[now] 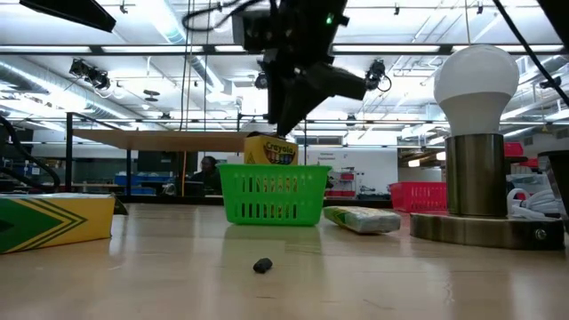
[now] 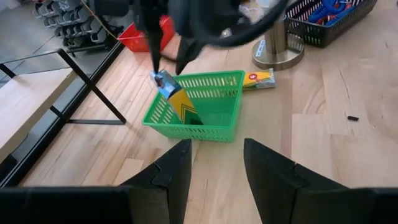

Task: Pick & Place Office Desk Supplies
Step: Put the yellow crayon box into the green basket

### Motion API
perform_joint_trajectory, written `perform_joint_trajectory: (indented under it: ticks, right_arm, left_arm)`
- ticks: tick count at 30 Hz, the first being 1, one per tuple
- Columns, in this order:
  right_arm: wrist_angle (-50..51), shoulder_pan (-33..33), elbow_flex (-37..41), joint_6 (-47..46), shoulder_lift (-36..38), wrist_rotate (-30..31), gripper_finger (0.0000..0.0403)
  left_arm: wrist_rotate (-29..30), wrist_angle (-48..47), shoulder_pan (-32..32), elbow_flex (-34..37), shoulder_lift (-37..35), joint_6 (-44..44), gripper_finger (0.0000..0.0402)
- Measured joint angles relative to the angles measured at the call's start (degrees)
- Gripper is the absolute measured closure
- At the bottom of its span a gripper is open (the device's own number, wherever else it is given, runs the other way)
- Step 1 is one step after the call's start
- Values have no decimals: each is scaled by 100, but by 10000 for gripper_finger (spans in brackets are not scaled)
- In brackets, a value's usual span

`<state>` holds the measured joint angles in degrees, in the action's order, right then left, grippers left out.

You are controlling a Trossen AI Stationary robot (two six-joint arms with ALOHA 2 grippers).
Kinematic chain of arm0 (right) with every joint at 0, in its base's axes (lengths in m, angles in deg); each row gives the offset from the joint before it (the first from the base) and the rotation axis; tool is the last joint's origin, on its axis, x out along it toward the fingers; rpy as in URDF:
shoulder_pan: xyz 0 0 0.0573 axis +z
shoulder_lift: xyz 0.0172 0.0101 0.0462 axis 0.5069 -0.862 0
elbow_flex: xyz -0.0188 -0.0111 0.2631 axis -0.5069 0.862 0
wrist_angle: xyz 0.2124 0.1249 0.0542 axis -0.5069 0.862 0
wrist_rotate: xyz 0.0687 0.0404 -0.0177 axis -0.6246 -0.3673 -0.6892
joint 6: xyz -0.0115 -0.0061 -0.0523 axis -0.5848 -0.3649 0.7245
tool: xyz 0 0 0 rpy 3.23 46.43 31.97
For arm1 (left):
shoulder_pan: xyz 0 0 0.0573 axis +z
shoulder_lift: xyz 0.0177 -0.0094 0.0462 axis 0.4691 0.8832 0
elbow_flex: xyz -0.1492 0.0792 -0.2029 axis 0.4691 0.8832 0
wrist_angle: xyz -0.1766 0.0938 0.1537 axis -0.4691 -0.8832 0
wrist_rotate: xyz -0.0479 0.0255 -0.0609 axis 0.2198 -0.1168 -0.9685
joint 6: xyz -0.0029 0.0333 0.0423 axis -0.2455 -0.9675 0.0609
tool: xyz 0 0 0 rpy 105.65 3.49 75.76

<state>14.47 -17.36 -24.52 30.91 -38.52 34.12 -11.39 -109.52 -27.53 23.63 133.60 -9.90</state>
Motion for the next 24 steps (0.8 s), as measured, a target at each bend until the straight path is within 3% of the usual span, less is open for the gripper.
perform_joint_trajectory:
  ticks: [4, 7, 11, 15, 24]
  right_arm:
    - [55, 279, -63, 2, 18, 124, 269]
    - [103, 455, -247, -50, 23, 46, 310]
    - [239, 554, -489, -49, 22, -1042, 389]
    - [231, 415, -518, -132, -6, -2480, 398]
    - [41, -267, -509, 81, -375, -2897, 401]
  left_arm:
    - [0, 0, 0, 0, 0, -7, 248]
    - [0, 0, 0, 0, 0, -7, 248]
    - [0, 7, 0, 0, 0, -10, 248]
    - [0, 15, 0, 0, 0, -11, 248]
    - [0, 17, 0, 0, 0, -12, 248]
